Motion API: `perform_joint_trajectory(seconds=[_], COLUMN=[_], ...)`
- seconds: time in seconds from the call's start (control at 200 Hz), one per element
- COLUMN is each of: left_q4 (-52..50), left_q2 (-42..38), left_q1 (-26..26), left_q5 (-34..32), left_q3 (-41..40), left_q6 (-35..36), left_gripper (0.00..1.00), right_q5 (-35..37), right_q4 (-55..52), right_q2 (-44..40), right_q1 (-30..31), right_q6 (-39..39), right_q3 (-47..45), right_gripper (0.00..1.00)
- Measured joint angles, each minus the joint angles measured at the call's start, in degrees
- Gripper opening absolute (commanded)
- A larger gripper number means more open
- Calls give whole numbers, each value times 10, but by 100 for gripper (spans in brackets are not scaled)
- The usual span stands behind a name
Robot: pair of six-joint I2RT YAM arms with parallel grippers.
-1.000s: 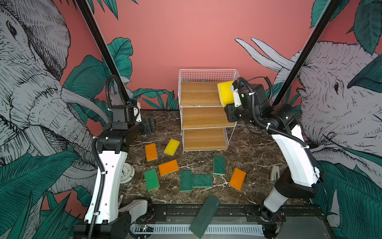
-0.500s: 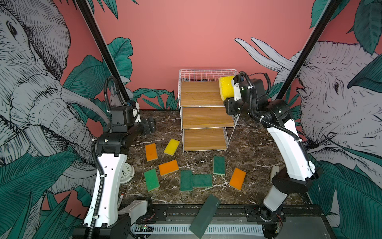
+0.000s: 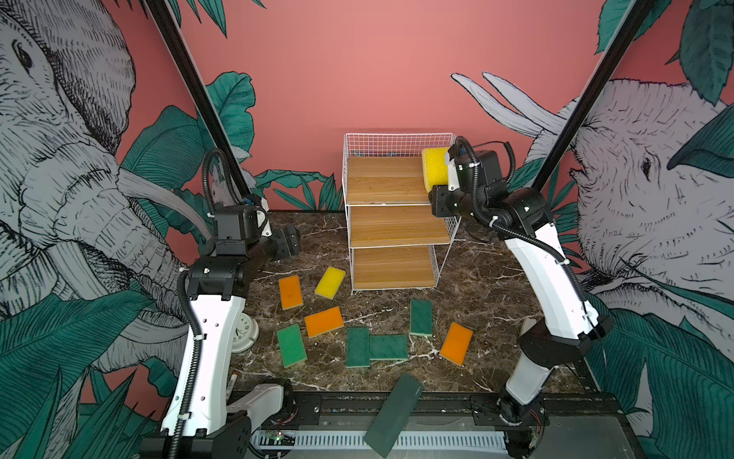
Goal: Arrange cleaning sponges on a shelf
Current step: Place the cleaning sponge at the shelf.
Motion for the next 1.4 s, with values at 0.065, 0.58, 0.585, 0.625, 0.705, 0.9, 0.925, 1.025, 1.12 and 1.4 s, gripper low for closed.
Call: perform_joint_trajectory(seconds=[0.065,0.58,0.585,0.625,0.705,0.9,0.925,1.025,1.12,1.4], left_q4=[0,0,0,0,0,0,0,0,0,0], left_q2=[0,0,0,0,0,0,0,0,0,-7], left_q1=[0,0,0,0,0,0,0,0,0,0], left_q5=[0,0,0,0,0,2,2,3,4,4], left_q3=[0,0,0,0,0,0,0,0,0,0], left_q6=[0,-2,-2,-2,-2,-2,-2,-4,-5,-6], left_gripper=[89,89,89,89,89,89,89,89,89,89], right_q5=[3,29,29,30,33,39,40,41,42,42], right_q4=[7,-2,-2,-5,-14,-31,-31,-32,-32,-29], right_q2=[0,0,0,0,0,5,5,5,6,7], right_q1=[0,-1,-1,-2,-3,-7,-7,-7,-7,-7], right_q6=[6,25,25,26,27,29,29,30,29,30], right_q3=[-3,-1,-1,1,6,19,19,20,20,20], right_gripper=[50,57,57,58,60,63,64,67,68,70])
